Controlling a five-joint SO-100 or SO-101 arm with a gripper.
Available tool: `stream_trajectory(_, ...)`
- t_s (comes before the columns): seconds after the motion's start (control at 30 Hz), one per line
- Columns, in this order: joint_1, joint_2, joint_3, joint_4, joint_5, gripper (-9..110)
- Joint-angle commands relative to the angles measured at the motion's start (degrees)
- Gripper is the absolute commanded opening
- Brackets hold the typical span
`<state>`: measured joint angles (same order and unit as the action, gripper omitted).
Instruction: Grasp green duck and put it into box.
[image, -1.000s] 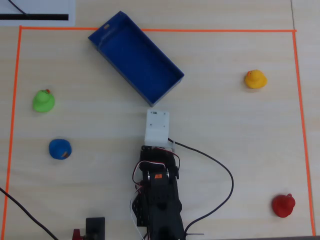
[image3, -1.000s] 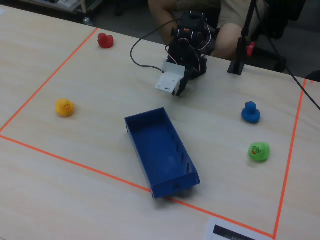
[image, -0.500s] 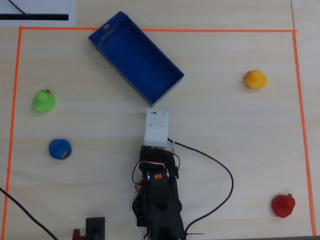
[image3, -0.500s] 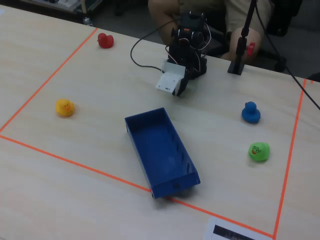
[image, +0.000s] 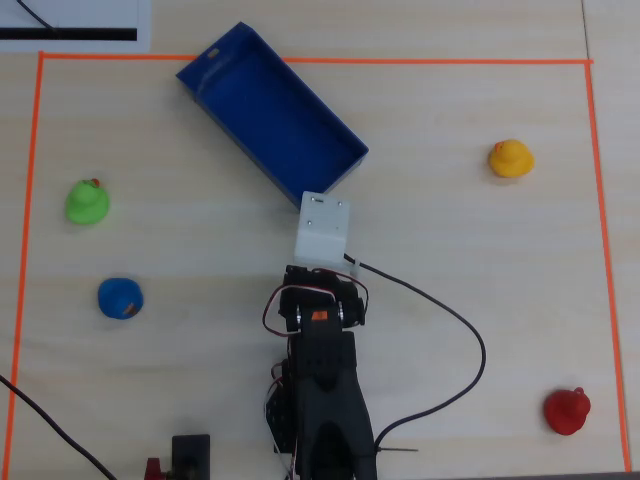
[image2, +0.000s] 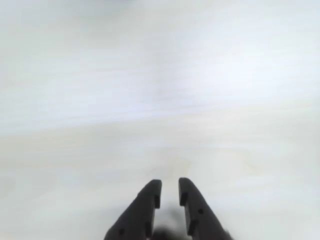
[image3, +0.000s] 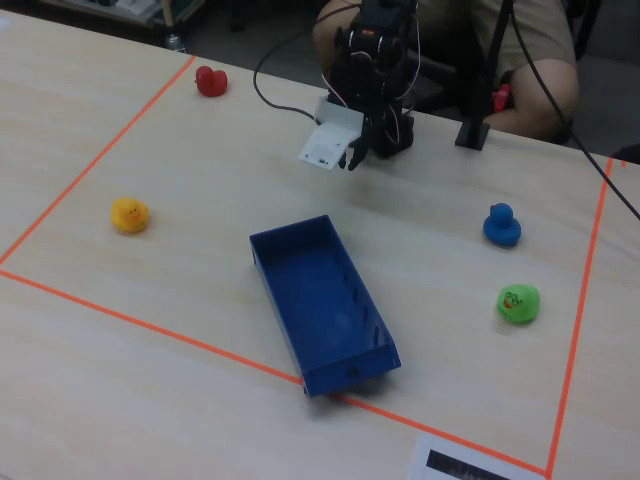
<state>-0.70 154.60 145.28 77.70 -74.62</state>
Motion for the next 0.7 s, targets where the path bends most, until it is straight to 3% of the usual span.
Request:
stream_trajectory(0.0,-8.1,-6.1,-20.2,1.4,4.7,7)
stream_trajectory(0.37,-35.2,-39.6,-46.8,-0.9,26.7,25)
stream_trajectory(0.67,-41.7,-68.7,-71.5,-4.4,32.3,31)
